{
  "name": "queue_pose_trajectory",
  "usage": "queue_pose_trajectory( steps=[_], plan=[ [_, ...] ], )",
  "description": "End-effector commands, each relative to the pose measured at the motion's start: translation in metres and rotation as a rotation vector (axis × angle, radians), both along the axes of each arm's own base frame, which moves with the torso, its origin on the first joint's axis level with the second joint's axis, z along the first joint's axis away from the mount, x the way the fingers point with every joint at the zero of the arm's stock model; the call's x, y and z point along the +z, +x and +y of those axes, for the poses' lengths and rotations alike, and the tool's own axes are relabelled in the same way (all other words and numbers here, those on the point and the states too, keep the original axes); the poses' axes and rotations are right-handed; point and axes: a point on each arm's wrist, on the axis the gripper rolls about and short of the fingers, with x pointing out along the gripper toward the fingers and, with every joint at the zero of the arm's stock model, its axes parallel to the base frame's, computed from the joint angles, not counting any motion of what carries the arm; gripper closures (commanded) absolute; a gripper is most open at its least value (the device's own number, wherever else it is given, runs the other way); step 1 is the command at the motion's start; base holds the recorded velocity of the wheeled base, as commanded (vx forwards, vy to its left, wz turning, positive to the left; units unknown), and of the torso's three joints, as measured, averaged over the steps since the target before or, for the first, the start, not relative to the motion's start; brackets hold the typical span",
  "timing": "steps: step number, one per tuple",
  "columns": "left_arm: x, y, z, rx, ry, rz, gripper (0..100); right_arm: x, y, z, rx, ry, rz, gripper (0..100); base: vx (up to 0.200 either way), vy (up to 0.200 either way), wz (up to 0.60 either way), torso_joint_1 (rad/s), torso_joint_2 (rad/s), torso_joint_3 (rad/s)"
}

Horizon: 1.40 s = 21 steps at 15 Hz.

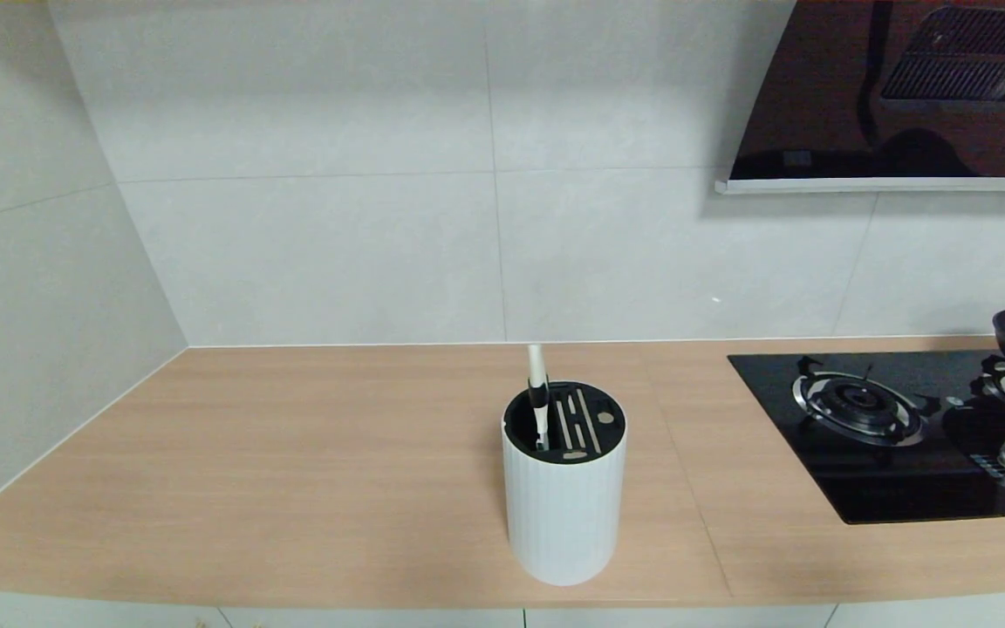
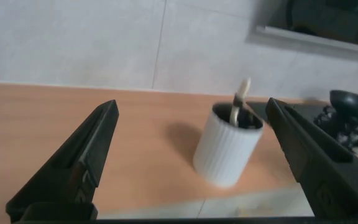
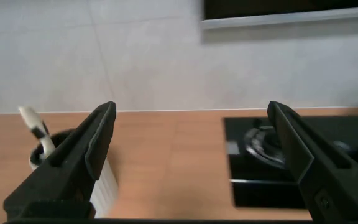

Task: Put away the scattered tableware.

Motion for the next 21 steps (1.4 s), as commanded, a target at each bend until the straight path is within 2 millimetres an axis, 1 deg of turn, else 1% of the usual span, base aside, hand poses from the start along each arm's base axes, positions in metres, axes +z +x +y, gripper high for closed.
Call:
queue_pose_trajectory(
  steps=[1, 2, 3, 4, 5, 6, 7, 8, 9, 10, 11, 12, 13, 14, 15, 17, 18, 20, 21],
  plan=[
    [-0.016, -0.022, 0.000, 0.067, -0.007, -0.101, 0, -0.025, -0.047, -0.007, -0.056, 0.015, -0.119, 0, 0.000, 0.000, 0.00, 0.000, 0.00, 0.000],
    [-0.020, -0.020, 0.000, 0.106, 0.019, -0.088, 0, -0.034, -0.046, -0.005, -0.062, 0.012, -0.095, 0, 0.000, 0.000, 0.00, 0.000, 0.00, 0.000],
    [-0.023, -0.018, -0.001, 0.131, 0.023, -0.076, 0, -0.035, -0.046, -0.004, -0.076, 0.014, -0.093, 0, 0.000, 0.000, 0.00, 0.000, 0.00, 0.000],
    [-0.031, -0.021, -0.004, 0.195, 0.034, -0.088, 0, -0.036, -0.045, -0.003, -0.105, 0.035, -0.094, 0, 0.000, 0.000, 0.00, 0.000, 0.00, 0.000],
    [-0.040, -0.024, -0.006, 0.197, 0.056, -0.104, 0, -0.036, -0.046, -0.002, -0.124, 0.042, -0.096, 0, 0.000, 0.000, 0.00, 0.000, 0.00, 0.000],
    [-0.057, -0.017, -0.006, 0.213, 0.115, -0.069, 0, -0.043, -0.050, 0.002, -0.163, 0.035, -0.116, 0, 0.000, 0.000, 0.00, 0.000, 0.00, 0.000],
    [-0.062, -0.015, -0.006, 0.238, 0.124, -0.054, 0, -0.049, -0.052, 0.003, -0.146, 0.029, -0.121, 0, 0.000, 0.000, 0.00, 0.000, 0.00, 0.000],
    [-0.076, -0.007, -0.005, 0.270, 0.134, -0.015, 0, -0.070, -0.046, 0.004, -0.131, 0.018, -0.070, 0, 0.000, 0.000, 0.00, 0.000, 0.00, 0.000],
    [-0.076, -0.007, -0.005, 0.270, 0.134, -0.015, 0, -0.070, -0.046, 0.004, -0.131, 0.018, -0.070, 0, 0.000, 0.000, 0.00, 0.000, 0.00, 0.000],
    [-0.108, 0.006, -0.005, 0.266, 0.196, 0.051, 0, -0.100, -0.030, 0.003, -0.170, 0.014, 0.011, 0, 0.000, 0.000, 0.00, 0.000, 0.00, 0.000],
    [-0.108, 0.007, -0.005, 0.268, 0.199, 0.046, 0, -0.102, -0.030, 0.003, -0.170, 0.013, 0.016, 0, 0.000, 0.000, 0.00, 0.000, 0.00, 0.000],
    [-0.108, 0.007, -0.006, 0.238, 0.233, 0.031, 0, -0.118, -0.023, 0.003, -0.172, -0.030, 0.039, 0, 0.000, 0.000, 0.00, 0.000, 0.00, 0.000],
    [-0.108, 0.007, -0.006, 0.208, 0.238, 0.027, 0, -0.122, -0.023, 0.003, -0.170, -0.040, 0.078, 0, 0.000, 0.000, 0.00, 0.000, 0.00, 0.000],
    [-0.108, 0.007, -0.007, 0.196, 0.240, 0.025, 0, -0.123, -0.022, 0.003, -0.170, -0.042, 0.093, 0, 0.000, 0.000, 0.00, 0.000, 0.00, 0.000],
    [-0.108, 0.007, -0.007, 0.157, 0.282, 0.017, 0, -0.123, -0.022, 0.004, -0.154, -0.055, 0.098, 0, 0.000, 0.000, 0.00, 0.000, 0.00, 0.000],
    [-0.109, 0.007, -0.008, 0.139, 0.322, 0.011, 0, -0.129, -0.022, 0.005, -0.086, -0.119, 0.154, 0, 0.000, 0.000, 0.00, 0.000, 0.00, 0.000],
    [-0.109, 0.007, -0.008, 0.136, 0.326, 0.010, 0, -0.128, -0.022, 0.005, -0.088, -0.117, 0.145, 0, 0.000, 0.000, 0.00, 0.000, 0.00, 0.000],
    [-0.109, 0.007, -0.007, 0.174, 0.326, 0.018, 0, -0.128, -0.022, 0.005, -0.087, -0.077, 0.143, 0, 0.000, 0.000, 0.00, 0.000, 0.00, 0.000],
    [-0.113, 0.007, -0.005, 0.254, 0.321, 0.069, 0, -0.128, -0.022, 0.005, -0.087, -0.077, 0.143, 0, 0.000, 0.000, 0.00, 0.000, 0.00, 0.000]
  ],
)
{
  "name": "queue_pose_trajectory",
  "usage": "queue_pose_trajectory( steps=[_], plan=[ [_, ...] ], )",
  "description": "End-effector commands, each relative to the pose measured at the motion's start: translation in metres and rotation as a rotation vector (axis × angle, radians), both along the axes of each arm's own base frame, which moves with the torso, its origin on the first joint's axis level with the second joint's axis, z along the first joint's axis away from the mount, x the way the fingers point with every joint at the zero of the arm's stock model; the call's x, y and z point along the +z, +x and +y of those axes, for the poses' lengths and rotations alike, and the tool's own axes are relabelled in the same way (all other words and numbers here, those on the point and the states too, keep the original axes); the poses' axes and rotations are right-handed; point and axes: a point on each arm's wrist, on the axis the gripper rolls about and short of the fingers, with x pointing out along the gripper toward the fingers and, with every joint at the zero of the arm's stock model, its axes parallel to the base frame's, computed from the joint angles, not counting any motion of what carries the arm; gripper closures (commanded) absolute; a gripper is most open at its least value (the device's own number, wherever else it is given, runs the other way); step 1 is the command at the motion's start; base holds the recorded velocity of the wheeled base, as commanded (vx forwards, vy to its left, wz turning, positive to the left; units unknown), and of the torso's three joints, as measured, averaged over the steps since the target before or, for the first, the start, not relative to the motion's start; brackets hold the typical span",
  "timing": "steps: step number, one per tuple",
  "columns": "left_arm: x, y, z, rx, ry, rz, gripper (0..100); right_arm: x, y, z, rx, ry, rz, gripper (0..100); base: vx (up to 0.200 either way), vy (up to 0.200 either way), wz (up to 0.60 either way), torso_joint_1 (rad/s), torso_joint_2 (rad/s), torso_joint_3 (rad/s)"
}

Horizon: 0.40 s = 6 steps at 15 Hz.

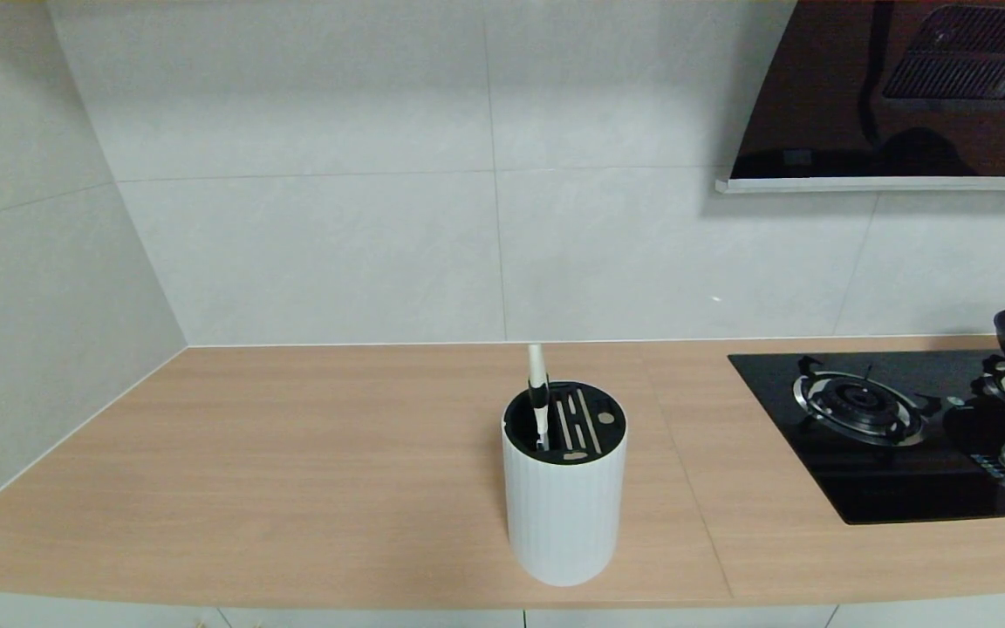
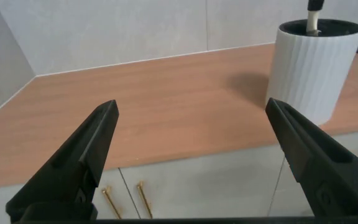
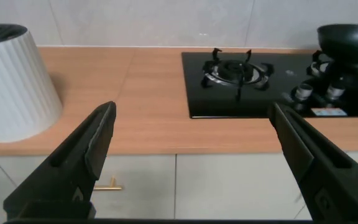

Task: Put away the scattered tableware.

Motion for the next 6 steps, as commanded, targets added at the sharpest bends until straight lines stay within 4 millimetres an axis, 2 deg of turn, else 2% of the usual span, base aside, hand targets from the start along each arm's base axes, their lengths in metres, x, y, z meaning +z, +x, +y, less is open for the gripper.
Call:
queue_pose_trajectory(
  steps=[1, 6],
  plan=[
    [-0.0044, 0.0001, 0.0017, 0.076, -0.047, 0.053, 0, -0.0005, 0.0002, 0.0000, 0.000, 0.001, 0.005, 0, 0.000, 0.000, 0.00, 0.000, 0.00, 0.000],
    [-0.0037, 0.0003, 0.0015, 0.057, -0.074, 0.040, 0, -0.0005, 0.0002, 0.0000, 0.000, 0.003, 0.005, 0, 0.000, 0.000, 0.00, 0.000, 0.00, 0.000]
  ],
)
